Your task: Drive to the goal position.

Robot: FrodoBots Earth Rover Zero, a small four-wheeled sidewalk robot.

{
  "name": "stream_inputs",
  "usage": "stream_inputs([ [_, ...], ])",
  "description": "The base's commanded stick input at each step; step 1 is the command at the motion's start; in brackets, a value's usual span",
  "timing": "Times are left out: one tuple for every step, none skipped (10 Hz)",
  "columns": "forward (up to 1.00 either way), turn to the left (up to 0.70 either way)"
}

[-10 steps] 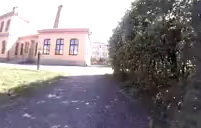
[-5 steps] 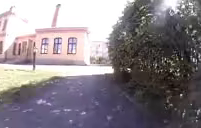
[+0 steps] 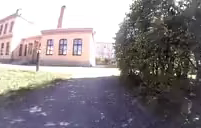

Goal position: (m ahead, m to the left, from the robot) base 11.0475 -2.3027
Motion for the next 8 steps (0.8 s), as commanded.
stream_inputs([
  [0.70, 0.00],
  [0.70, 0.00],
  [0.70, 0.00],
  [0.70, 0.00],
  [0.70, 0.00],
  [0.70, 0.00],
  [0.70, 0.00],
  [0.70, 0.00],
])
